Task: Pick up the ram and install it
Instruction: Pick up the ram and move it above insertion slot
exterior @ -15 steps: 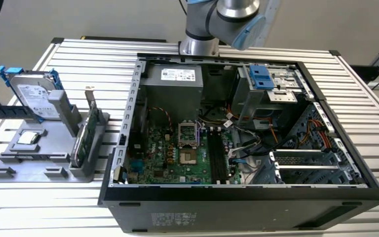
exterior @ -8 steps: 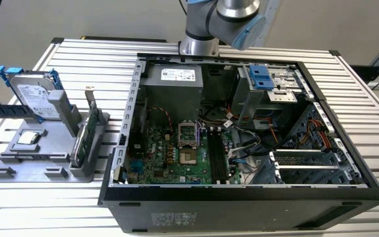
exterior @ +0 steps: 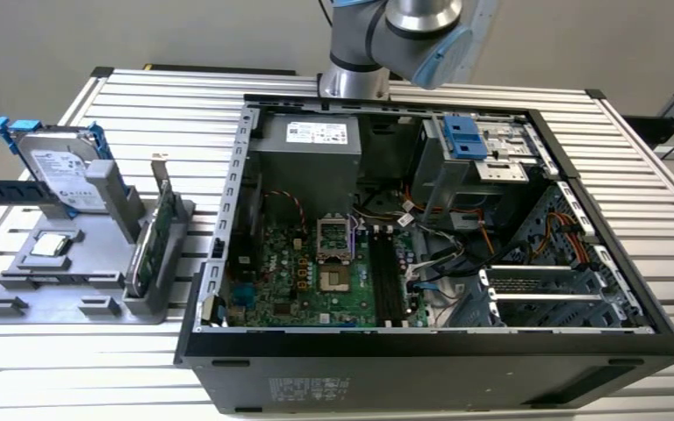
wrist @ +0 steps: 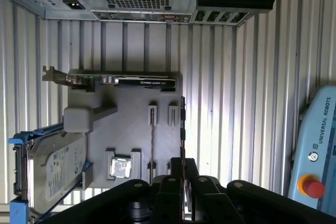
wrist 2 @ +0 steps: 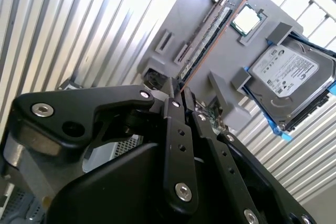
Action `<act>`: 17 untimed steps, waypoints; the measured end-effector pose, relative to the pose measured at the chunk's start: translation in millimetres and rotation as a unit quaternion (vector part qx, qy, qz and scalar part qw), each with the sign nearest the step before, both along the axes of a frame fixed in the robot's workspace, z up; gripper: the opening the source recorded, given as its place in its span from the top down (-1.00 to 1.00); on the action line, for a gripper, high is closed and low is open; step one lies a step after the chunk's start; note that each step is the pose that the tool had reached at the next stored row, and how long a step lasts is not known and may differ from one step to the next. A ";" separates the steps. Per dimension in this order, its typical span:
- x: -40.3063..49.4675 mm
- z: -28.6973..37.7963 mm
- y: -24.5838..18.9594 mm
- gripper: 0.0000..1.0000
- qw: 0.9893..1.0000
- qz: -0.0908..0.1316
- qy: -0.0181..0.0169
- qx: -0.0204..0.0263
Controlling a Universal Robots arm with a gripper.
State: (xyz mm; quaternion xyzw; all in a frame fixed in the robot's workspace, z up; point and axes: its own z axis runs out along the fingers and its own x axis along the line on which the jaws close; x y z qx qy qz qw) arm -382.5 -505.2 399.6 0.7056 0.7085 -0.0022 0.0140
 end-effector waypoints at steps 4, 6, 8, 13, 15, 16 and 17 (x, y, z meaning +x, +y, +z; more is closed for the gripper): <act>0.0 4.2 0.0 1.00 1.000 0.000 0.000 0.000; 0.1 4.5 -0.1 1.00 1.000 0.000 0.000 0.000; 0.1 4.8 -0.1 1.00 1.000 0.000 0.000 0.000; 4.8 4.8 0.0 1.00 1.000 0.000 0.000 0.000; 7.0 4.8 0.0 1.00 1.000 0.000 0.000 0.000; 8.0 4.8 0.0 1.00 1.000 0.000 0.000 0.000; 9.1 4.8 0.0 1.00 1.000 0.000 0.000 0.000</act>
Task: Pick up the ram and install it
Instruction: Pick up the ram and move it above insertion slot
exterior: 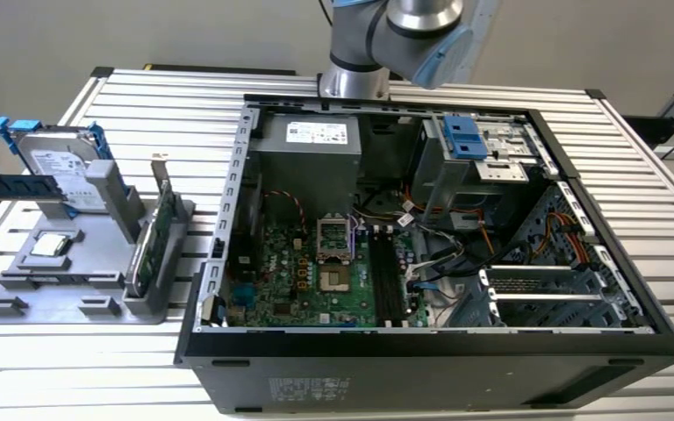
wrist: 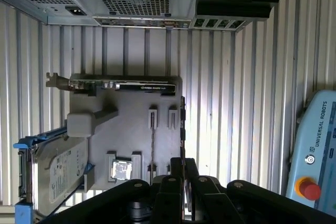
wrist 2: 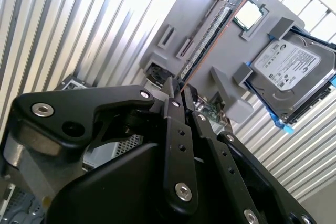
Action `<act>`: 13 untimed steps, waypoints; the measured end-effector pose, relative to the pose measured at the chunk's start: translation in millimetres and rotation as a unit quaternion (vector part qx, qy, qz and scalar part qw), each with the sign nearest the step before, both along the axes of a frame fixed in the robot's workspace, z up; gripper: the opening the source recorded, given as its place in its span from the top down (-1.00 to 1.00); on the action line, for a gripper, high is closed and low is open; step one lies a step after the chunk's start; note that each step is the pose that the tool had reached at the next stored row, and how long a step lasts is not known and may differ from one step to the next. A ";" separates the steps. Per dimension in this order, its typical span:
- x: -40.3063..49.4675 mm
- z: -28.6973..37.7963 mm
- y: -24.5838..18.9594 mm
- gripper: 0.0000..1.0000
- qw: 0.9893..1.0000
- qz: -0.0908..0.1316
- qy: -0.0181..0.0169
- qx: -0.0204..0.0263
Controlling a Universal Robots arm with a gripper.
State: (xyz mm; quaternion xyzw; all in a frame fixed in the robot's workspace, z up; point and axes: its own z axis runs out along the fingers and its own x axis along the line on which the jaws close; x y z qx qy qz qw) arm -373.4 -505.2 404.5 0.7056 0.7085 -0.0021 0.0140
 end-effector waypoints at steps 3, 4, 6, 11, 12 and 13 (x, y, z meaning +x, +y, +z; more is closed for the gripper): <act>3.2 -0.1 0.0 1.00 1.000 0.000 0.000 0.000; 4.2 -0.1 0.0 1.00 1.000 0.000 0.000 0.000; 6.0 0.0 0.0 1.00 1.000 0.000 0.000 0.000; 10.1 0.0 0.0 1.00 1.000 0.000 0.000 0.000; 10.8 0.0 0.0 1.00 1.000 0.000 0.000 0.000; 11.7 0.0 0.0 1.00 1.000 0.000 0.000 0.000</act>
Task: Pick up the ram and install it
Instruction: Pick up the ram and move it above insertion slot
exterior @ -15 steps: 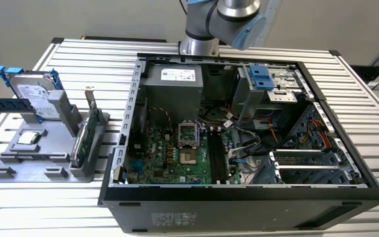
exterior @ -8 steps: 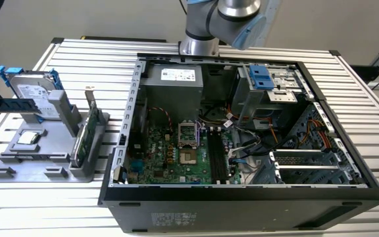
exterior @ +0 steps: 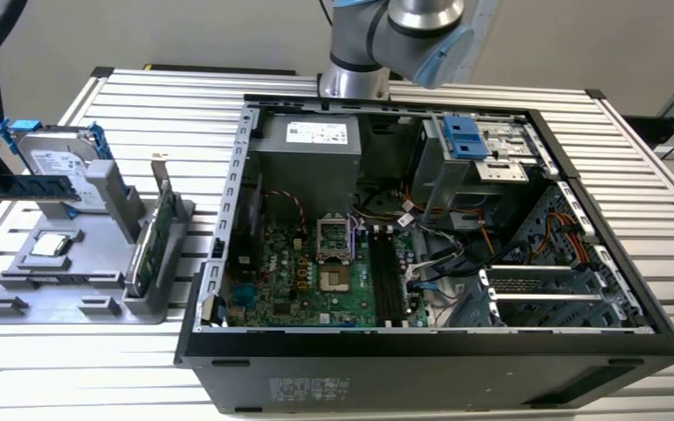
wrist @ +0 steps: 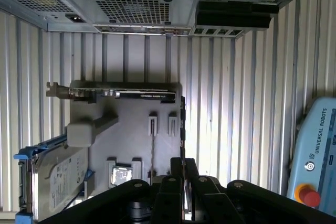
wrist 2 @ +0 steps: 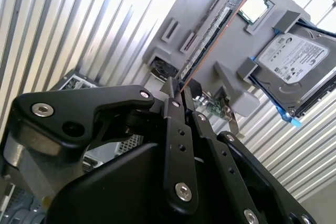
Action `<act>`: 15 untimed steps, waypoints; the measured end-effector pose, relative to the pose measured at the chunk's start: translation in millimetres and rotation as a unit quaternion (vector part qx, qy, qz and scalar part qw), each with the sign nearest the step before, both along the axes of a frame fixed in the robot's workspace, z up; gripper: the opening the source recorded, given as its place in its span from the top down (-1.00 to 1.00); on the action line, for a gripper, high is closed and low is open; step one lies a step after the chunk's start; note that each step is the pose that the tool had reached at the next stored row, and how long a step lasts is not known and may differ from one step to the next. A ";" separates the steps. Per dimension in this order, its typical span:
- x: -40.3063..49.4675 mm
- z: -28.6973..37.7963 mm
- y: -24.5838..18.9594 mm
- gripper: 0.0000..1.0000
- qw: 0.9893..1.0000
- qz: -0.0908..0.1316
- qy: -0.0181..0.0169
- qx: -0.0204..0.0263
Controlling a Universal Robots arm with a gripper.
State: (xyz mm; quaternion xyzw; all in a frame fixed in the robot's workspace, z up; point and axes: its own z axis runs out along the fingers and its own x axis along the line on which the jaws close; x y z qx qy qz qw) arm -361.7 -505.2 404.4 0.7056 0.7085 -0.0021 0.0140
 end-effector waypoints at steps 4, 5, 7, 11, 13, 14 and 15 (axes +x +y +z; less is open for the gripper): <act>2.7 0.1 0.0 1.00 1.000 0.000 0.000 0.000; 3.3 0.0 0.0 1.00 1.000 0.000 0.000 0.000; 4.4 0.0 0.0 1.00 1.000 0.000 0.000 0.000; 6.7 0.0 0.0 1.00 1.000 0.000 0.000 0.000; 7.9 0.0 0.0 1.00 1.000 0.000 0.000 0.000; 8.5 0.0 0.0 1.00 1.000 0.000 0.000 0.000; 9.1 0.0 0.0 1.00 1.000 0.000 0.000 0.000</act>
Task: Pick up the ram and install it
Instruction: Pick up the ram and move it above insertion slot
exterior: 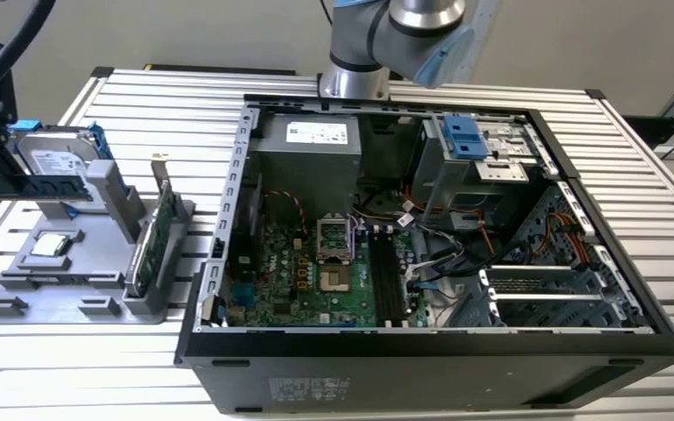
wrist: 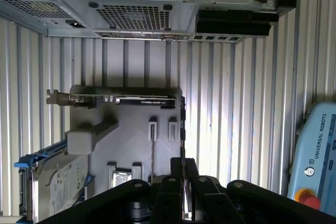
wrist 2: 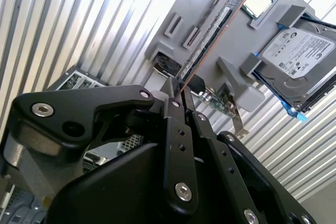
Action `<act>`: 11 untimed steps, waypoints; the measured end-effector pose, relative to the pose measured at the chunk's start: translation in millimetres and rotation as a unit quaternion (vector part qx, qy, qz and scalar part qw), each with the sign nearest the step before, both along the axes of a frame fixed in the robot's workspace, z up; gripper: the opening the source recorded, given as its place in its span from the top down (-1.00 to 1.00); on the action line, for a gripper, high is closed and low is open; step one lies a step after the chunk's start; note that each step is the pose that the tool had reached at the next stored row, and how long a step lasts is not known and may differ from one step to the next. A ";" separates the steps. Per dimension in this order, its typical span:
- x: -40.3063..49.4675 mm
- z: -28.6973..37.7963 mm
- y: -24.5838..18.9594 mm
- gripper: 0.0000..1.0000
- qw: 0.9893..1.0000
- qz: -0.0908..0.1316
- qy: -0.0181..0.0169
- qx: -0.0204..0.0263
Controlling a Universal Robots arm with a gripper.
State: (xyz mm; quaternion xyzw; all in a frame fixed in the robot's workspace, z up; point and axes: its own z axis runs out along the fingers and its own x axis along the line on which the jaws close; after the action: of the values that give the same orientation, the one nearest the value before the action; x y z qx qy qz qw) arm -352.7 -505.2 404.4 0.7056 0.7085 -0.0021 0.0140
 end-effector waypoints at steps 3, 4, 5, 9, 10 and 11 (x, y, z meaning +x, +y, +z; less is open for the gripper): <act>2.1 0.0 0.0 1.00 1.000 0.000 0.000 0.000; 3.1 0.0 0.0 1.00 1.000 0.000 0.000 0.000; 4.3 0.0 0.0 1.00 1.000 0.000 0.000 0.000; 8.4 0.0 0.0 1.00 1.000 0.000 0.000 0.000; 8.4 0.1 0.0 1.00 1.000 0.000 0.000 0.000; 8.4 0.1 0.0 1.00 1.000 0.000 0.000 0.000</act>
State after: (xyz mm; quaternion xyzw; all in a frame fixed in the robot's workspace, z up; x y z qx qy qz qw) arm -344.2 -505.2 404.5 0.7056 0.7084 -0.0023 0.0141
